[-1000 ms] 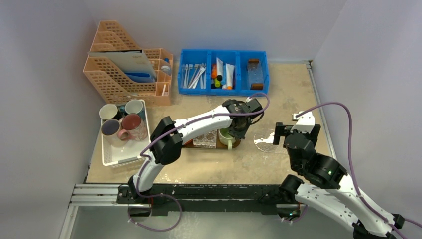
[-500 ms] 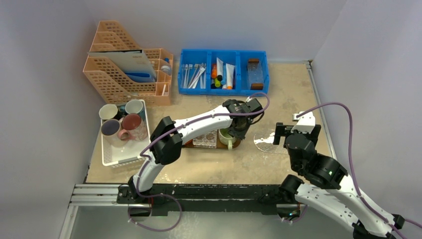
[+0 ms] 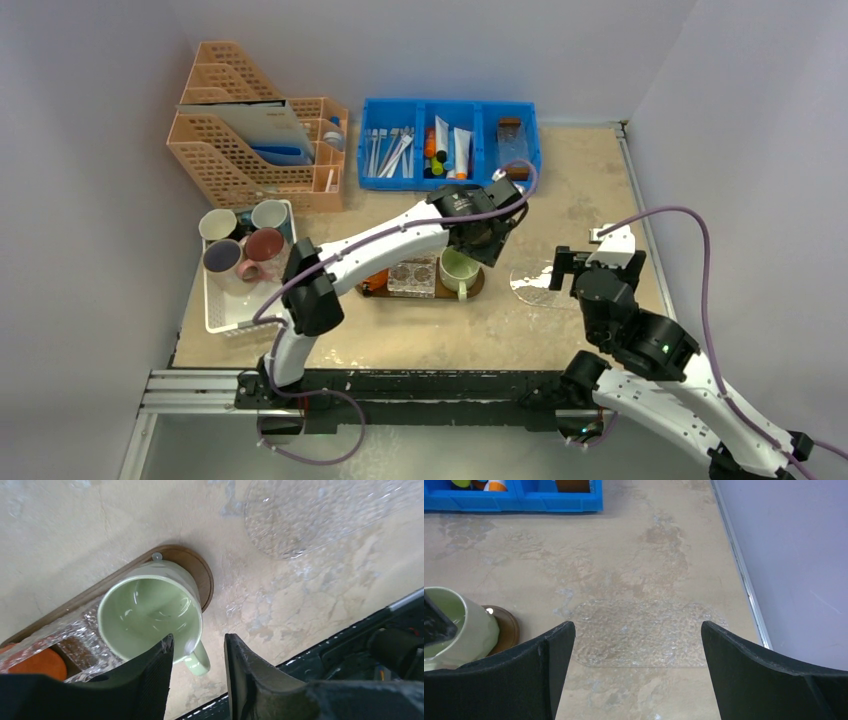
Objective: Prepare toiletry sets of a toothbrush and toothpaste on the tray
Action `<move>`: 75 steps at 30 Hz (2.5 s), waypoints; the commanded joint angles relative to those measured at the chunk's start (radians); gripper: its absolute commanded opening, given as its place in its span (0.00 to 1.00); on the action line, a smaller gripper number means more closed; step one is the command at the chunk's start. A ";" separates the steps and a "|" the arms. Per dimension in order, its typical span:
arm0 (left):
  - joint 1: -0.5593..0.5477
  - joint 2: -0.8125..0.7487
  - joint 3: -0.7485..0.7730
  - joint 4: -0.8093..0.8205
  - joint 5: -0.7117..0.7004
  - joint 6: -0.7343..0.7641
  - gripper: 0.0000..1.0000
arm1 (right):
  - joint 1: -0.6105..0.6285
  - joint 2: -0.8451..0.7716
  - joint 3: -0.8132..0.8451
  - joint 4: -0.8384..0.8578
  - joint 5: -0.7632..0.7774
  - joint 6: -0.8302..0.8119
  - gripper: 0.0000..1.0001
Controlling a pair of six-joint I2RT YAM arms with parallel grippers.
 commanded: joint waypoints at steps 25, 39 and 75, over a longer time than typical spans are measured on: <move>0.446 -0.618 -0.518 0.169 -0.020 0.000 0.72 | -0.004 0.193 0.049 0.146 -0.209 -0.051 0.99; 0.608 -0.743 -0.675 0.202 0.048 0.044 0.85 | -0.052 0.587 0.263 0.203 -0.378 -0.018 0.99; 0.614 -0.785 -0.761 0.215 -0.014 0.111 0.88 | -0.378 1.633 1.085 0.422 -0.827 0.075 0.73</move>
